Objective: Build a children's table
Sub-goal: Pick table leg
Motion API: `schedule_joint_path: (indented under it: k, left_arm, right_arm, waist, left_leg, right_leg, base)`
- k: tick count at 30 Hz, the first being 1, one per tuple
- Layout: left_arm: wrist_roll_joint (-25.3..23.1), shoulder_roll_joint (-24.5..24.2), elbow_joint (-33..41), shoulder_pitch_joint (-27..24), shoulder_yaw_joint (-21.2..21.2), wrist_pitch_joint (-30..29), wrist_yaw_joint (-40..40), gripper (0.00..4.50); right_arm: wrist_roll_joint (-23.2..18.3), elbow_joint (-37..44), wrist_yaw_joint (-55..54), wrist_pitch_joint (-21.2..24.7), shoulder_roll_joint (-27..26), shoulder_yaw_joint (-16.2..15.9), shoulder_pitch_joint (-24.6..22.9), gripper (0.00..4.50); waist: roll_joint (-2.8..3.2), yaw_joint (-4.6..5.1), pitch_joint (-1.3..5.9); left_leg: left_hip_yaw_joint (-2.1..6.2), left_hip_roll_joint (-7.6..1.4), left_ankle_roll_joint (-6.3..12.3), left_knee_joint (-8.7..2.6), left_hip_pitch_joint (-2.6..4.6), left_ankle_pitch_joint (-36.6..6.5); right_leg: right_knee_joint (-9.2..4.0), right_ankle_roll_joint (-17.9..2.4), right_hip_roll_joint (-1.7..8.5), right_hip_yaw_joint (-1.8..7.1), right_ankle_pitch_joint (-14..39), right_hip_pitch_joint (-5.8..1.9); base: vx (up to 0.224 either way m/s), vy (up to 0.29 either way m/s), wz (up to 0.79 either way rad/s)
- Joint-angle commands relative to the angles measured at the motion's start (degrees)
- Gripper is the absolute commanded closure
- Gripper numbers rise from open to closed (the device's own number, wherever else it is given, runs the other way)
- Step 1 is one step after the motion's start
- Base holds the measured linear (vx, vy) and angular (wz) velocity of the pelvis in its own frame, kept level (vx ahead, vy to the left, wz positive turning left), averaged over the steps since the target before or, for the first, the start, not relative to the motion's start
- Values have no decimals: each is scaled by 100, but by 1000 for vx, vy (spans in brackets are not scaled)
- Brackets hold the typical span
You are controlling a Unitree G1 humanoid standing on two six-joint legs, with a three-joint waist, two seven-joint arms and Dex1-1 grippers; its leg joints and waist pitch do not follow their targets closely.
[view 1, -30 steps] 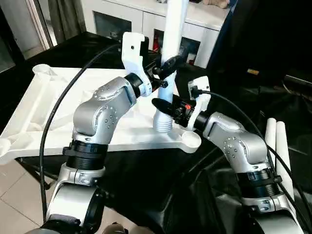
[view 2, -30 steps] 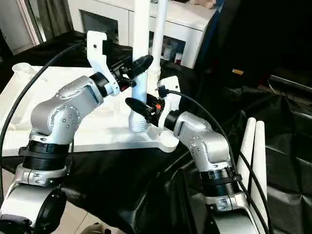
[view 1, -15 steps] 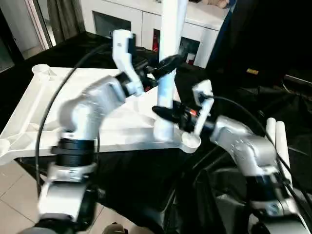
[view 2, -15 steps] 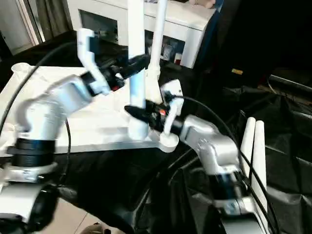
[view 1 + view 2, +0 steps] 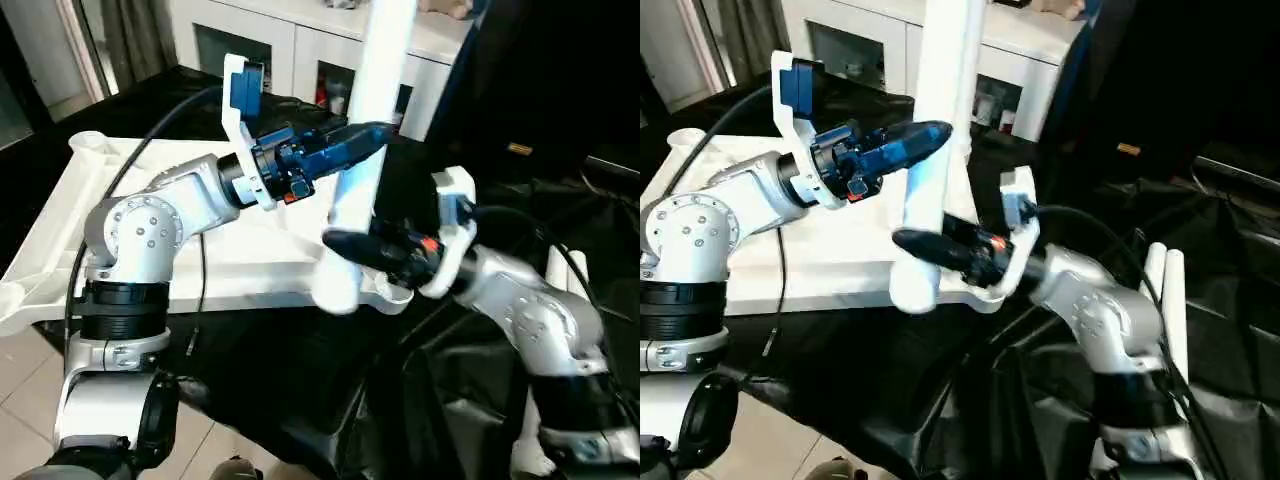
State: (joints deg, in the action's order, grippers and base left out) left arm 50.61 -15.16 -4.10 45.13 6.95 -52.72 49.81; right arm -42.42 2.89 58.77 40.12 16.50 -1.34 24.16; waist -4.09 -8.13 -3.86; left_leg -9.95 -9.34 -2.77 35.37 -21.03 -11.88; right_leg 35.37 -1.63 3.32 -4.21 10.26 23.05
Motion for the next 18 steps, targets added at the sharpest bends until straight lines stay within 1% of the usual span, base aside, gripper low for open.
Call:
schedule_joint_path:
  k: [1,2,3,4,7,9,10,12,13,15,16,17,18]
  left_arm:
    - [182,46,134,73,-31,-57,125,234]
    - [218,49,138,71,-21,-83,110,251]
    - [278,30,173,53,-28,-128,160,258]
    - [324,9,218,31,-47,-164,206,258]
    - [284,0,238,0,-90,-157,189,267]
    - [254,10,214,-2,-89,-139,169,267]
    - [236,17,193,4,-91,-127,164,268]
    - [216,23,173,5,-74,-114,153,268]
    - [175,28,137,6,-57,-68,134,268]
    - [163,26,155,-10,-58,-15,169,268]
    - [128,-1,196,-30,-99,2,187,268]
    - [70,-13,201,-33,-133,31,167,268]
    - [-160,-34,105,0,-243,112,39,268]
  right_arm:
    - [-34,119,71,136,114,-53,-46,263]
    - [-35,126,99,151,137,-68,-54,263]
    - [-30,132,116,158,158,-79,-57,263]
    - [-33,133,133,160,184,-90,-58,263]
    - [-10,130,139,147,224,-112,-55,263]
    - [9,140,134,139,236,-117,-57,263]
    - [26,133,135,124,244,-118,-53,263]
    - [53,136,115,105,248,-125,-50,263]
    - [72,129,107,96,266,-125,-34,263]
    - [73,131,103,99,270,-124,-25,263]
    - [65,131,105,103,282,-124,-14,263]
    - [64,130,106,103,286,-125,-10,263]
    - [69,121,115,98,302,-135,6,263]
  waist:
    - [27,7,417]
    - [31,6,417]
    - [39,4,420]
    - [47,8,417]
    - [33,9,419]
    - [35,8,422]
    - [21,13,421]
    - [26,10,421]
    - [13,9,420]
    - [15,6,419]
    - [6,7,417]
    - [11,5,423]
    - [5,6,420]
  left_leg:
    - [137,-398,-47,-440,66,-316]
    - [133,-395,-69,-436,69,-344]
    - [136,-399,-85,-437,74,-361]
    - [138,-398,-88,-438,72,-372]
    - [138,-398,-91,-437,67,-343]
    - [134,-399,-86,-433,77,-339]
    - [133,-397,-83,-433,72,-334]
    - [133,-397,-77,-433,71,-324]
    - [133,-396,-67,-431,69,-312]
    - [131,-396,-54,-431,70,-304]
    - [131,-398,-52,-432,71,-307]
    - [132,-398,-56,-430,70,-283]
    - [137,-402,-40,-435,66,-266]
  right_leg:
    - [-357,-980,599,346,1053,-337]
    - [-365,-974,599,345,1114,-334]
    - [-364,-979,601,343,1143,-331]
    - [-366,-976,596,343,1151,-326]
    - [-365,-955,597,344,1135,-333]
    - [-368,-967,595,342,1123,-324]
    - [-366,-968,594,343,1117,-330]
    - [-365,-971,595,343,1116,-329]
    - [-363,-959,596,344,1137,-332]
    - [-368,-953,597,345,1156,-328]
    - [-373,-944,594,342,1178,-327]
    - [-363,-938,594,342,1157,-331]
    - [-369,-910,587,341,1148,-330]
  base:
    - [0,0,0]
    - [0,0,0]
    - [0,0,0]
    - [0,0,0]
    - [0,0,0]
    - [0,0,0]
    - [0,0,0]
    - [0,0,0]
    - [0,0,0]
    - [0,0,0]
    - [0,0,0]
    - [0,0,0]
    - [0,0,0]
